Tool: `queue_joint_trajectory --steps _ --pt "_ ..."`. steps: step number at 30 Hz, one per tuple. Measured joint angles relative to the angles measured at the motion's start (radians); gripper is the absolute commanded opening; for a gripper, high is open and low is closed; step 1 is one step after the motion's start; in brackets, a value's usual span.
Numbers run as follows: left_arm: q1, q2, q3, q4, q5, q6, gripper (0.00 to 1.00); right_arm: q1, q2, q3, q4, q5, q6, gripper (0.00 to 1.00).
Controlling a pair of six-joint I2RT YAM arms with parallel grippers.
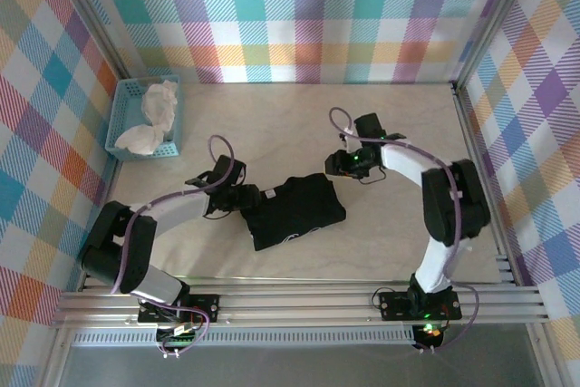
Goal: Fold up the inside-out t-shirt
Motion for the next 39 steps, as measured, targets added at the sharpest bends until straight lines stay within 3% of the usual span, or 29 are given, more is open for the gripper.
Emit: queue_joint_trajectory --steps 2,6,11,16,24,27,32,39 --pt "0.003 -0.044 0.002 -0.034 -0.050 0.010 0.83 -0.003 -0.072 -0.043 -0.010 -0.002 -0.002 0.64" --pt "-0.003 -0.187 -0.013 -0.091 -0.075 0.000 0.82 0.006 -0.105 -0.116 -0.011 -0.056 0.005 0.72" --pt "-0.080 -0.391 -0.098 -0.003 0.069 -0.054 0.78 0.033 -0.056 -0.133 -0.011 -0.101 0.019 0.76" --pt "-0.125 -0.273 -0.106 0.102 0.207 -0.073 0.75 0.036 0.005 -0.133 0.003 -0.134 0.026 0.79" --pt "-0.125 -0.124 -0.197 0.197 0.217 -0.076 0.75 0.046 0.039 -0.133 0.015 -0.152 0.030 0.81" --pt "-0.125 -0.127 -0.197 0.211 0.214 -0.076 0.77 0.046 0.045 -0.133 0.024 -0.153 0.048 0.72" --pt "-0.124 -0.209 -0.183 0.135 0.130 -0.064 0.80 0.063 0.083 -0.133 0.071 -0.208 0.082 0.39" --pt "-0.107 -0.367 -0.105 -0.005 -0.035 -0.061 0.81 0.086 0.100 -0.115 0.108 -0.299 0.102 0.04"
